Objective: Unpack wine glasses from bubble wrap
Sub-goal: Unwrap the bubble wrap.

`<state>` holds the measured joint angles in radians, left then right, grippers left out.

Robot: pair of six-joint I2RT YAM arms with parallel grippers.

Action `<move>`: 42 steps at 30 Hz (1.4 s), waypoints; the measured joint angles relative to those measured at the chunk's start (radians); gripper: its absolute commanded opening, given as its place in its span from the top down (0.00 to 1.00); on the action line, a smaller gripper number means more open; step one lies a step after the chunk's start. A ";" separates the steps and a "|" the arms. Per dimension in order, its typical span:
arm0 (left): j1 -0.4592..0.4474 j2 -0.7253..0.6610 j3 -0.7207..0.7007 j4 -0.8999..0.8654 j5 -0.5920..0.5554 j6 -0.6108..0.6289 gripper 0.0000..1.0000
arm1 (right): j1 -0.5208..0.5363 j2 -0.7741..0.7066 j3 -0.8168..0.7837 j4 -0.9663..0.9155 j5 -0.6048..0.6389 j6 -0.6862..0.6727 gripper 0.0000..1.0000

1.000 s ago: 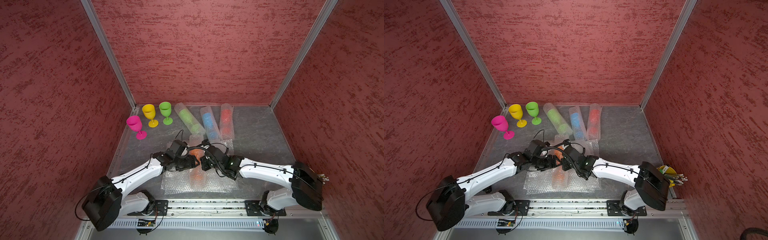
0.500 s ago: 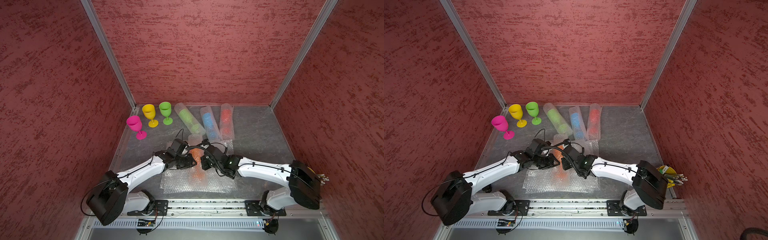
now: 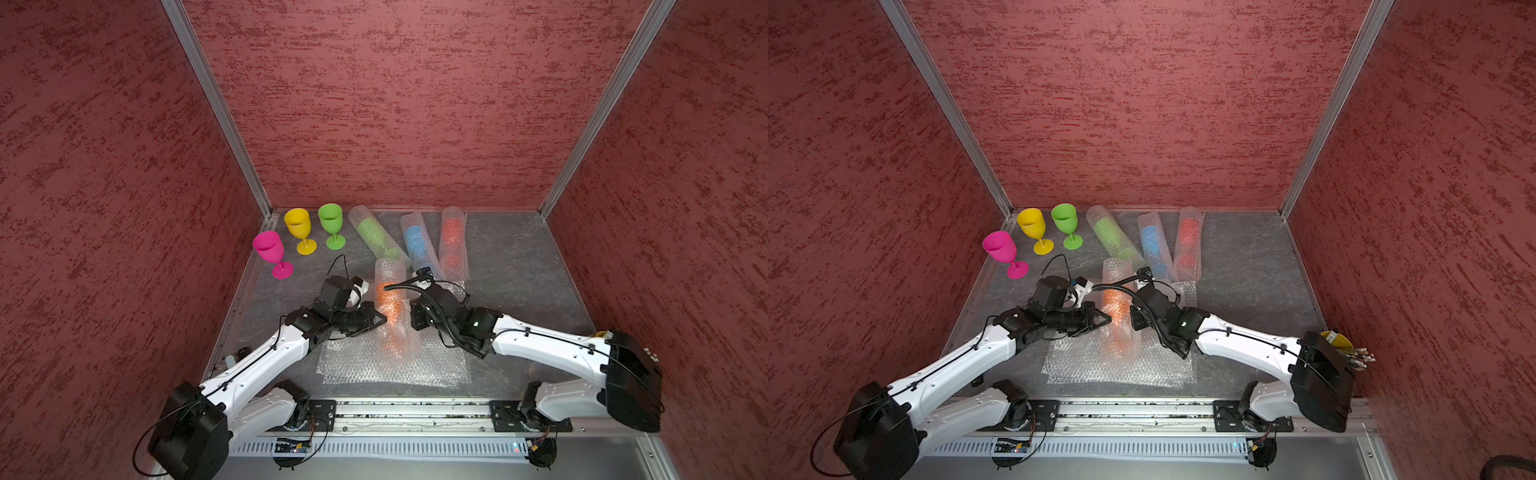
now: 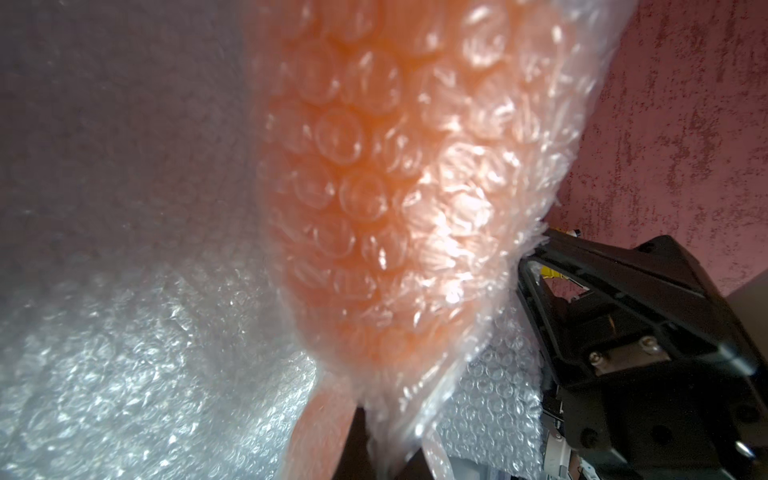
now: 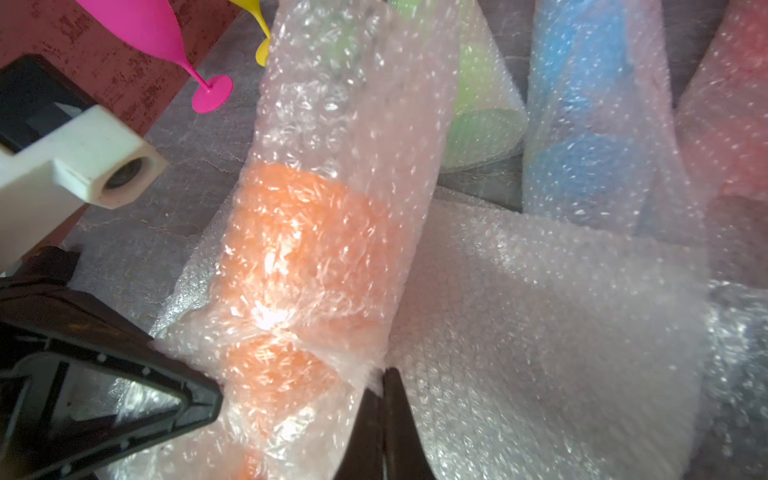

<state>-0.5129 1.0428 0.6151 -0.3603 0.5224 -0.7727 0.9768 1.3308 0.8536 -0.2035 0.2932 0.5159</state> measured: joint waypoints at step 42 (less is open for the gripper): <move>-0.067 0.253 0.124 -0.089 -0.219 0.042 0.35 | -0.082 -0.162 -0.357 0.021 0.104 0.259 1.00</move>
<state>-0.5800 1.2953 0.7391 -0.4496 0.3038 -0.7311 0.8951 1.1690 0.4961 -0.1825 0.3969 0.7746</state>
